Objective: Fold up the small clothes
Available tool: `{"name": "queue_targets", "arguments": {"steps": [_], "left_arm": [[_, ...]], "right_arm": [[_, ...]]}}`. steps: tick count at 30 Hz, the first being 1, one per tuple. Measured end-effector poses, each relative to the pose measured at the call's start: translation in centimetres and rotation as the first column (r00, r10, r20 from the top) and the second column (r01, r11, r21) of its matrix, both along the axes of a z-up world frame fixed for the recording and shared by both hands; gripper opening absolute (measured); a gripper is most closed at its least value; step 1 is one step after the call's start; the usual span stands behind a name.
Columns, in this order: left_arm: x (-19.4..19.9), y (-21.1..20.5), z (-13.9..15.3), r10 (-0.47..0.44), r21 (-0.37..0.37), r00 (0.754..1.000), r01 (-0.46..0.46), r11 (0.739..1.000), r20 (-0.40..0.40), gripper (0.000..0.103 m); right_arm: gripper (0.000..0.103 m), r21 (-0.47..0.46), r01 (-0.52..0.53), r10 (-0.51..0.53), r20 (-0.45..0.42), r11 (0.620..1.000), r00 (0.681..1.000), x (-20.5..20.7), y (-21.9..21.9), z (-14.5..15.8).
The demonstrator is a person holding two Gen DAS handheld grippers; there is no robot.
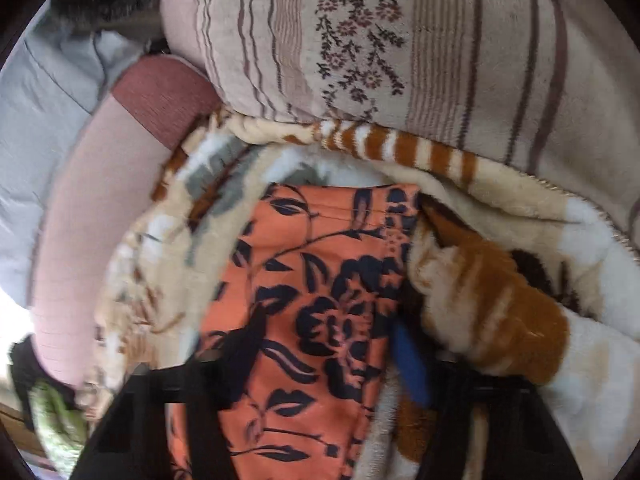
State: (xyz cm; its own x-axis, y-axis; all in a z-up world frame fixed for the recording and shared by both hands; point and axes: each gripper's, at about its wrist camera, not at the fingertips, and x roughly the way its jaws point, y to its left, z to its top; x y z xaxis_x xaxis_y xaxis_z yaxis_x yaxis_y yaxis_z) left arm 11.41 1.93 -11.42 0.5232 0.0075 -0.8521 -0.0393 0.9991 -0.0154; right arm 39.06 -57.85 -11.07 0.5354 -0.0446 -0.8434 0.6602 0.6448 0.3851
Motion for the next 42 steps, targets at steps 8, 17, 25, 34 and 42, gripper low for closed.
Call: {"name": "queue_targets", "arguments": {"steps": [8,17,25,34,42], "left_arm": [[-2.6,2.8,2.3,0.055,-0.066,0.995,-0.05,0.997,0.078,0.103],[-5.9,6.1,4.7,0.101,-0.12,0.983,-0.082,0.989,0.157,0.103],[-7.4,9.1,4.2,0.153,-0.135,0.977,-0.134,0.982,0.146,0.103],[-5.5,8.6,4.5,0.137,-0.154,0.983,-0.117,0.981,0.123,0.103],[-2.6,5.1,4.4,0.068,-0.161,0.993,-0.051,0.986,0.098,0.103]], "right_arm": [[0.005,-0.139,-0.191,0.218,0.213,0.972,0.953,-3.8,5.9,11.4],[0.005,-0.439,-0.501,0.653,0.33,0.745,0.682,-11.4,29.1,23.8],[0.058,-0.184,-0.845,0.861,0.199,0.502,0.468,-13.8,49.5,10.8],[0.092,0.005,-0.759,0.729,0.272,0.652,0.628,-15.5,38.8,5.6],[0.093,0.28,-0.543,0.39,0.452,0.792,0.802,-18.3,22.7,4.5]]}}
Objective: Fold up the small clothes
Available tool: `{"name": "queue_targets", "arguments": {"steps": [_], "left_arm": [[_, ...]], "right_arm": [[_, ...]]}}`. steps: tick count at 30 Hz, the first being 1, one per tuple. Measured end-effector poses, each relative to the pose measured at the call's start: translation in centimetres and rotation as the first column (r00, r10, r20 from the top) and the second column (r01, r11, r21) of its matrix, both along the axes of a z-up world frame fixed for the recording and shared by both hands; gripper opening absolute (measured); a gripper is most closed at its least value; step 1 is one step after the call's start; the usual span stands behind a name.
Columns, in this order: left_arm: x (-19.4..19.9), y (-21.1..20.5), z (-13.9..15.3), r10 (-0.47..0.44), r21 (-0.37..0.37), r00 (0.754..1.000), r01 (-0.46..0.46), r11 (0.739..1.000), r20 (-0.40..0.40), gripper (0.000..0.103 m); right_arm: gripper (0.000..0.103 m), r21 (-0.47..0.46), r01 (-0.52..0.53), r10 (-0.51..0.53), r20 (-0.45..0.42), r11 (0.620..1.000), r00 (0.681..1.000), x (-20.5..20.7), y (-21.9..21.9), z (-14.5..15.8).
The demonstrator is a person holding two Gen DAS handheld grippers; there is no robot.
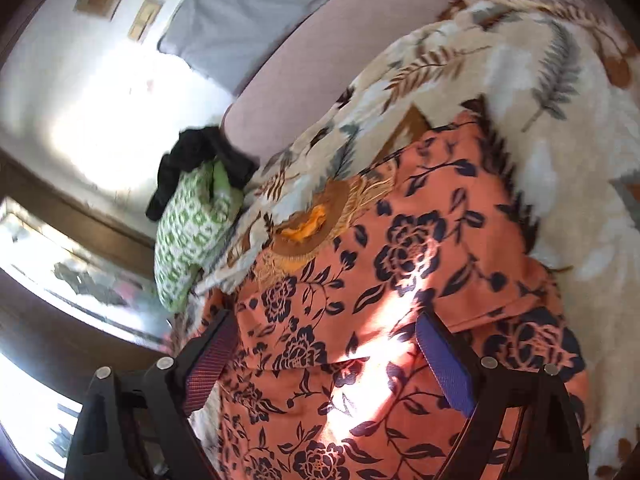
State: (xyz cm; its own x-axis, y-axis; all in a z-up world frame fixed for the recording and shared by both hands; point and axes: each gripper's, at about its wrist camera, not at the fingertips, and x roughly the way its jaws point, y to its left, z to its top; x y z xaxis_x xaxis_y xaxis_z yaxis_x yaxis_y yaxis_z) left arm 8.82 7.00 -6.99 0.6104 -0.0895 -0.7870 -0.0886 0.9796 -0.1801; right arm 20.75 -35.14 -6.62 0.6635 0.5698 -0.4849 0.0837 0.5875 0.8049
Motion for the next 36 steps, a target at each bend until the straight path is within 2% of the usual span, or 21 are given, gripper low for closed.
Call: {"name": "queue_targets", "arguments": {"steps": [3,5,6,7,8,9,11,13,15,18,22,23,24,25,26,29,30,32,33,35,36], "left_arm": [[-0.1,-0.8,-1.3,-0.015,0.019,0.999,0.016,1.0,-0.046,0.103],[-0.3,-1.0,-1.7,-0.017,0.027,0.998,0.018,0.999,-0.062,0.103],[-0.4,-1.0,-1.8,-0.016,0.033,0.998,0.019,0.999,-0.065,0.103],[-0.4,-0.9,-1.7,-0.017,0.04,0.998,0.02,0.999,-0.065,0.103],[-0.4,-0.8,-1.5,-0.017,0.051,0.998,0.02,0.998,-0.061,0.103],[-0.4,-0.6,-1.4,-0.015,0.06,0.998,0.019,0.998,-0.054,0.103],[-0.2,-0.3,-1.5,-0.005,0.064,0.998,0.009,0.998,-0.055,0.103],[0.1,-0.2,-1.9,-0.007,0.048,0.998,0.01,0.999,-0.066,0.103],[0.1,-0.6,-2.2,-0.02,0.048,0.997,0.023,0.999,-0.069,0.103],[-0.1,-1.0,-2.1,-0.042,0.063,0.997,0.046,0.997,-0.057,0.103],[-0.1,-0.3,-2.3,-0.037,0.07,0.998,0.041,0.997,-0.055,0.103],[0.1,-0.1,-2.6,-0.031,0.069,0.997,0.035,0.997,-0.065,0.103],[0.2,0.2,-2.8,-0.026,0.068,0.997,0.031,0.997,-0.071,0.103],[0.3,0.5,-3.0,-0.02,0.067,0.997,0.025,0.997,-0.074,0.103],[0.4,0.7,-3.1,-0.015,0.066,0.997,0.02,0.998,-0.075,0.103],[0.7,1.0,-3.7,-0.01,0.06,0.997,0.015,0.998,-0.08,0.103],[0.7,0.9,-4.0,-0.012,0.056,0.996,0.017,0.998,-0.086,0.103],[0.7,0.8,-4.0,-0.015,0.056,0.996,0.02,0.998,-0.088,0.103],[0.6,0.9,-3.7,-0.018,0.054,0.997,0.023,0.998,-0.081,0.103],[0.2,1.3,-2.8,-0.013,0.052,0.999,0.016,0.999,-0.05,0.103],[0.2,1.7,-2.5,-0.007,0.05,0.999,0.009,0.999,-0.04,0.103]], "right_arm": [[0.093,0.221,0.004,-0.01,0.029,0.975,1.0,0.8,-3.2,-1.6],[0.096,0.307,-0.019,0.019,0.002,0.951,1.0,2.3,-4.2,-3.6],[0.096,0.254,-0.004,0.02,-0.061,0.967,0.998,2.8,-4.6,-4.6],[0.096,0.142,0.03,-0.006,-0.164,0.989,0.986,3.3,-4.9,-6.1],[0.09,0.165,0.032,-0.006,-0.157,0.986,0.988,3.3,-5.3,-6.7],[0.09,0.161,0.028,-0.006,-0.137,0.987,0.991,3.0,-5.3,-6.2],[0.092,0.042,0.022,-0.019,-0.071,0.999,0.997,2.6,-5.1,-3.2],[0.092,0.025,-0.007,0.007,-0.006,1.0,1.0,3.1,-5.2,-1.3],[0.092,-0.022,-0.005,0.004,-0.017,1.0,1.0,5.0,-5.5,-1.0],[0.092,-0.094,0.006,-0.012,-0.059,0.996,0.998,8.4,-6.6,-2.4],[0.09,-0.089,-0.004,-0.007,-0.118,0.996,0.993,12.1,-7.2,-5.1],[0.081,-0.118,-0.021,0.001,-0.169,0.993,0.986,13.0,-6.9,-6.1],[0.047,-0.151,-0.03,0.001,-0.188,0.988,0.982,13.2,-7.0,-6.7],[0.022,-0.177,-0.051,0.016,-0.191,0.983,0.981,13.3,-7.0,-6.6],[0.01,-0.222,-0.063,0.025,-0.17,0.973,0.985,13.3,-6.5,-5.7],[0.01,-0.449,-0.064,0.04,-0.062,0.891,0.997,12.8,-4.3,-1.9],[0.01,-0.518,-0.07,0.04,-0.068,0.852,0.997,13.2,-3.8,-1.9],[0.01,-0.596,-0.109,-0.002,-0.182,0.795,0.983,14.5,-3.8,-4.8],[0.011,-0.569,-0.097,-0.009,-0.18,0.817,0.984,14.4,-4.3,-5.5],[0.013,-0.512,-0.027,-0.051,-0.139,0.859,0.989,13.1,-5.3,-4.6],[0.015,-0.51,-0.008,-0.067,-0.128,0.86,0.99,12.4,-5.4,-3.8]]}}
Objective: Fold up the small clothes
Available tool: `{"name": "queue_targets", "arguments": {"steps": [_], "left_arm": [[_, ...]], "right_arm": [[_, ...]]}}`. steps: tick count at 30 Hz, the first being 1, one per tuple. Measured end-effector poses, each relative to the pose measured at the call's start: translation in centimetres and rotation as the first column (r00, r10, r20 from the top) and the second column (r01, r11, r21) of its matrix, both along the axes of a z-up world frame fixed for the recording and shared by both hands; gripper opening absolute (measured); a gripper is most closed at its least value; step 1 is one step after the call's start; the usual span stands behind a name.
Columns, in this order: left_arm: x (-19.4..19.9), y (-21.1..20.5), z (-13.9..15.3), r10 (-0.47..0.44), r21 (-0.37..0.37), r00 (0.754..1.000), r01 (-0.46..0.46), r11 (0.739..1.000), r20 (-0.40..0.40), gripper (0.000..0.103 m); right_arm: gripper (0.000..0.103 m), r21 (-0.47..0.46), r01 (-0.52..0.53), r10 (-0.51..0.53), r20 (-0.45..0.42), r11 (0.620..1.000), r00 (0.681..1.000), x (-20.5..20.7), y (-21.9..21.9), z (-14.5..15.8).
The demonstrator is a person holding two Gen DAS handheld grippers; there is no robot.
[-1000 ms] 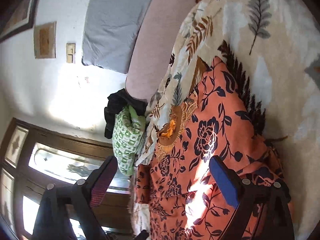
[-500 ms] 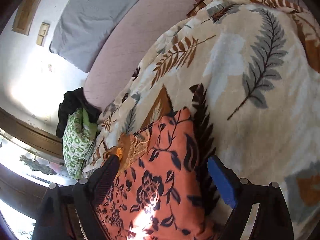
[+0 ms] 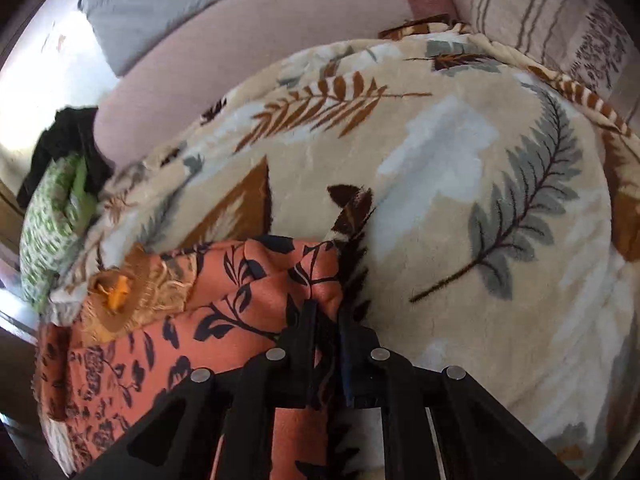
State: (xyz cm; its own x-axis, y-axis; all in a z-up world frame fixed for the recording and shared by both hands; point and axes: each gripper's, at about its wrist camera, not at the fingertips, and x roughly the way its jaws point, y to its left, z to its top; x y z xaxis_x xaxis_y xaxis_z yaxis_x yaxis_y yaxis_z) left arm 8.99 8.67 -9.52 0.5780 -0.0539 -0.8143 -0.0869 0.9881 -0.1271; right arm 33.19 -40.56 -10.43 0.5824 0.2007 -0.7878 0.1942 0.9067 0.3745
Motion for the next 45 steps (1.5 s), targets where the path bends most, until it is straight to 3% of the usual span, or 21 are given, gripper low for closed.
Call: {"name": "queue_targets", "arguments": {"steps": [2,5,6,7,8,9,10,11,15,18,21,24,30,34,36,39,40,41,43,45], "left_arm": [[0.0,0.9,0.5,0.02,-0.018,1.0,-0.019,1.0,0.01,0.103],[0.1,2.6,1.1,0.059,-0.07,0.998,-0.058,0.996,0.017,0.103],[0.2,3.4,1.4,0.076,-0.102,0.997,-0.073,0.992,0.022,0.103],[0.3,4.1,1.6,0.091,-0.129,0.996,-0.087,0.988,0.025,0.103],[0.5,5.0,1.9,0.106,-0.166,0.994,-0.101,0.981,0.024,0.103],[0.8,5.9,2.0,0.119,-0.197,0.993,-0.113,0.974,0.023,0.103],[1.1,7.1,2.1,0.14,-0.228,0.99,-0.131,0.965,0.022,0.103],[1.6,8.5,2.3,0.165,-0.257,0.986,-0.156,0.954,0.017,0.103],[3.8,15.2,2.8,0.281,-0.396,0.96,-0.252,0.883,0.016,0.103],[6.1,21.7,1.8,0.402,-0.505,0.916,-0.354,0.787,-0.015,0.103],[8.4,27.3,-0.2,0.5,-0.576,0.862,-0.453,0.681,-0.086,0.103],[10.1,30.7,-1.6,0.563,-0.593,0.818,-0.514,0.62,-0.12,0.102],[12.3,32.8,-2.0,0.6,-0.584,0.792,-0.54,0.606,-0.109,0.101],[13.1,33.5,-2.4,0.608,-0.594,0.788,-0.538,0.598,-0.101,0.084],[13.1,33.8,-2.5,0.612,-0.589,0.785,-0.54,0.601,-0.095,0.081],[12.8,34.3,-2.8,0.639,-0.555,0.761,-0.583,0.593,-0.117,0.052],[12.8,34.5,-3.0,0.654,-0.526,0.743,-0.616,0.586,-0.142,0.024],[12.7,34.9,-3.4,0.666,-0.503,0.726,-0.646,0.574,-0.172,0.007],[12.7,35.4,-3.8,0.665,-0.511,0.724,-0.649,0.564,-0.185,0.006],[13.3,34.9,-2.8,0.654,-0.448,0.737,-0.649,0.614,-0.172,0.005]], "right_arm": [[0.015,-0.001,0.012,-0.012,0.053,1.0,0.999,-1.9,0.2,2.2],[0.016,0.154,-0.079,0.061,0.121,0.985,0.991,-5.2,1.7,4.8],[0.024,0.205,-0.121,0.096,0.125,0.971,0.988,-6.2,2.5,4.8],[0.034,0.247,-0.161,0.135,0.12,0.956,0.984,-6.8,3.5,4.5],[0.076,0.267,-0.195,0.173,0.102,0.944,0.98,-7.3,4.3,3.4],[0.103,0.24,-0.193,0.184,0.058,0.952,0.981,-7.4,4.8,1.8],[0.103,0.207,-0.171,0.178,-0.018,0.963,0.984,-7.1,5.0,-0.3],[0.102,0.219,-0.163,0.172,-0.023,0.962,0.985,-7.1,4.8,-1.4],[0.102,0.193,-0.136,0.114,0.122,0.972,0.986,-9.4,5.2,2.9],[0.102,0.171,-0.181,0.142,0.22,0.969,0.965,-12.2,6.5,5.0],[0.102,0.181,-0.204,0.16,0.233,0.962,0.959,-14.5,7.9,4.1],[0.102,0.203,-0.198,0.157,0.202,0.959,0.967,-15.7,8.5,2.3],[0.102,0.24,-0.192,0.158,0.155,0.952,0.975,-14.9,8.4,0.2],[0.102,0.228,-0.198,0.167,0.147,0.953,0.975,-14.6,8.6,-0.5],[0.102,0.228,-0.198,0.167,0.149,0.953,0.975,-14.6,8.7,-0.6],[0.102,0.239,-0.194,0.162,0.15,0.951,0.975,-14.5,8.6,-0.7],[0.102,0.237,-0.194,0.162,0.149,0.952,0.975,-14.4,8.7,-0.7],[0.102,0.235,-0.195,0.163,0.149,0.952,0.975,-14.4,8.7,-0.7],[0.102,0.234,-0.198,0.166,0.15,0.952,0.975,-14.3,8.7,-0.6],[0.102,0.239,-0.196,0.163,0.15,0.951,0.975,-14.3,8.7,-0.7]]}}
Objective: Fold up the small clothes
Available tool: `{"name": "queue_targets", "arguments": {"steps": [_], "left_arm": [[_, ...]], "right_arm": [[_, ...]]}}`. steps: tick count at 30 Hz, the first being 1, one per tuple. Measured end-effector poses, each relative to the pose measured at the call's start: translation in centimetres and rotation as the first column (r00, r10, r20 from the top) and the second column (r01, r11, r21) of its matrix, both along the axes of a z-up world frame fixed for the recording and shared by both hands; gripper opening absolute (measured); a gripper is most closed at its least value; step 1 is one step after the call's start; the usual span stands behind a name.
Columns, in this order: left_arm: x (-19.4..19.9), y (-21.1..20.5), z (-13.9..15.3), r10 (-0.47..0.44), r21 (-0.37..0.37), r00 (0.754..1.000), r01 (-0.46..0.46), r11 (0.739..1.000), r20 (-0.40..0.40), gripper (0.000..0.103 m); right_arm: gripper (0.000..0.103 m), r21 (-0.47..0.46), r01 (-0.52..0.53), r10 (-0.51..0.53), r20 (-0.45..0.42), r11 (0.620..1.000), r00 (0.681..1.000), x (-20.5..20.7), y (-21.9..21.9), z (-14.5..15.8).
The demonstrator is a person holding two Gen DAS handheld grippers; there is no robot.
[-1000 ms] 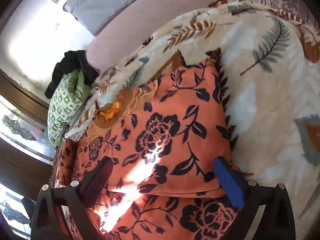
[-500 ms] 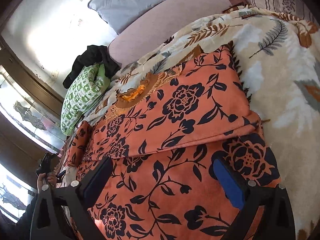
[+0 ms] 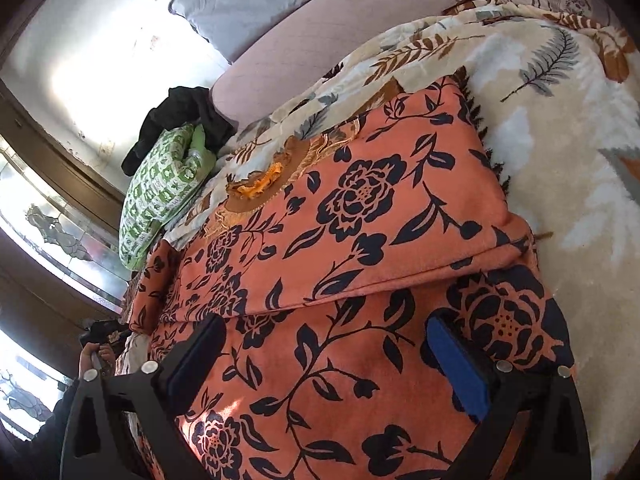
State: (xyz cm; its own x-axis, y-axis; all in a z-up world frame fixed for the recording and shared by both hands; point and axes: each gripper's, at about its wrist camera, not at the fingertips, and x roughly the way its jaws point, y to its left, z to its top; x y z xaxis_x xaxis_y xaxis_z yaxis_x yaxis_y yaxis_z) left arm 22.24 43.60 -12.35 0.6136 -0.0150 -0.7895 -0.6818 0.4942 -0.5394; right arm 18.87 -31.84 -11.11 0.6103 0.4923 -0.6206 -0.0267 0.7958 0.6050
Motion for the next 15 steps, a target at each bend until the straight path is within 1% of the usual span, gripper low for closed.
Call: {"name": "queue_targets", "arguments": {"steps": [1,3,4,5,7,8,10,11,12,13,14,15], "left_arm": [[0.4,-0.6,1.0,-0.015,0.046,1.0,0.015,0.999,-0.014,0.004],[1.0,-2.6,4.1,-0.065,0.166,0.998,0.063,0.984,0.006,0.004],[1.5,-4.6,6.5,-0.119,0.247,0.993,0.108,0.963,0.027,0.004],[1.8,-6.9,8.9,-0.179,0.322,0.983,0.154,0.934,0.049,0.004],[2.0,-12.2,14.1,-0.304,0.428,0.945,0.227,0.875,0.119,0.004],[1.9,-15.4,16.6,-0.374,0.474,0.914,0.263,0.84,0.156,0.004],[1.4,-21.9,20.9,-0.501,0.541,0.838,0.323,0.776,0.218,0.004],[1.2,-25.7,22.6,-0.567,0.57,0.787,0.359,0.74,0.241,0.004],[1.2,-28.6,23.9,-0.617,0.586,0.744,0.387,0.712,0.258,0.004],[1.0,-31.9,24.8,-0.668,0.595,0.692,0.425,0.683,0.273,0.004],[1.0,-35.2,25.2,-0.713,0.596,0.644,0.466,0.653,0.278,0.005],[1.3,-38.4,25.3,-0.752,0.595,0.602,0.51,0.622,0.27,0.005]], "right_arm": [[0.102,0.003,0.002,-0.002,0.001,1.0,1.0,0.0,0.0,0.0],[0.102,0.013,0.007,-0.007,0.003,1.0,1.0,0.0,-0.2,0.0],[0.102,0.019,0.008,-0.008,0.005,1.0,1.0,0.0,-0.3,0.0],[0.102,0.027,0.01,-0.01,0.007,1.0,1.0,-0.1,-0.4,0.0],[0.101,0.043,0.017,-0.017,0.01,0.999,1.0,-0.2,-0.7,0.0],[0.101,0.055,0.021,-0.022,0.01,0.998,1.0,-0.3,-0.8,0.1],[0.101,0.08,0.024,-0.026,0.012,0.997,1.0,-0.5,-1.2,0.1],[0.101,0.092,0.027,-0.028,0.014,0.995,0.999,-0.6,-1.4,0.2],[0.101,0.103,0.03,-0.031,0.016,0.994,0.999,-0.8,-1.6,0.3],[0.101,0.115,0.032,-0.034,0.02,0.993,0.999,-0.9,-1.8,0.4],[0.101,0.127,0.034,-0.037,0.024,0.991,0.999,-1.1,-1.9,0.6],[0.101,0.14,0.036,-0.041,0.027,0.99,0.999,-1.3,-2.1,0.7]]}}
